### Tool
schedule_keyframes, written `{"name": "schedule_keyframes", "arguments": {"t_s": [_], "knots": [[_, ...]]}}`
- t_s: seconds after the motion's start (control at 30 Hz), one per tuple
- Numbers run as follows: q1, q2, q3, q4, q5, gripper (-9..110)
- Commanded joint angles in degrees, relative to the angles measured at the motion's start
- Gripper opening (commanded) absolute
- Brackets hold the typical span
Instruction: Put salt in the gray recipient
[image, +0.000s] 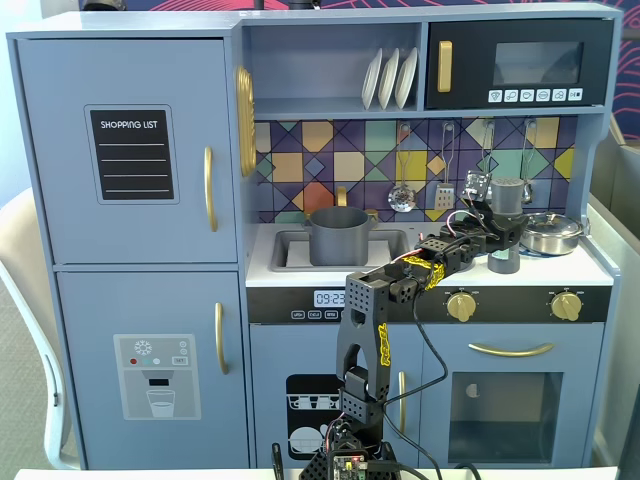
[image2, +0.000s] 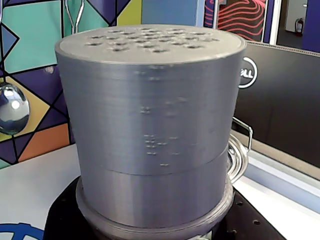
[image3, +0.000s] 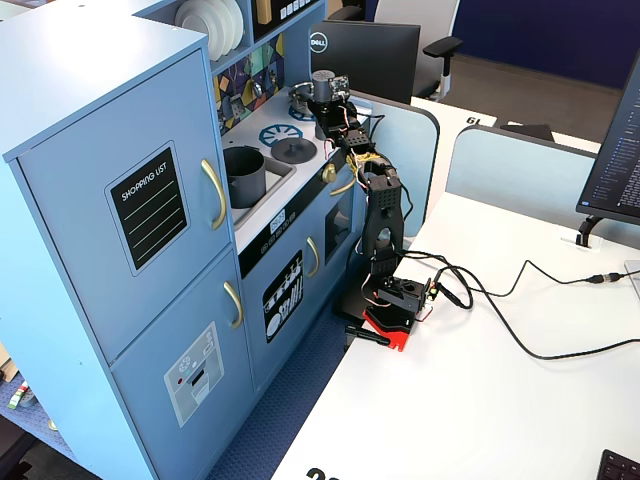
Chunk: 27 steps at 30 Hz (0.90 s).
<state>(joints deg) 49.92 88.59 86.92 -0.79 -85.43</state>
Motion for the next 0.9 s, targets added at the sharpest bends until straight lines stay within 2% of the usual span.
{"name": "schedule_keyframes", "arguments": {"t_s": [0.0,0.3,0.53,0.87], "knots": [[-0.9,2.1,-4.0,-2.0,2.1,0],[-3.4,6.9,-9.1,-0.1,4.3,0],[-9.0,15.0,-15.7,12.1,12.0,0],[-22.2,25.4,-17.8,21.4,22.9,0]]}}
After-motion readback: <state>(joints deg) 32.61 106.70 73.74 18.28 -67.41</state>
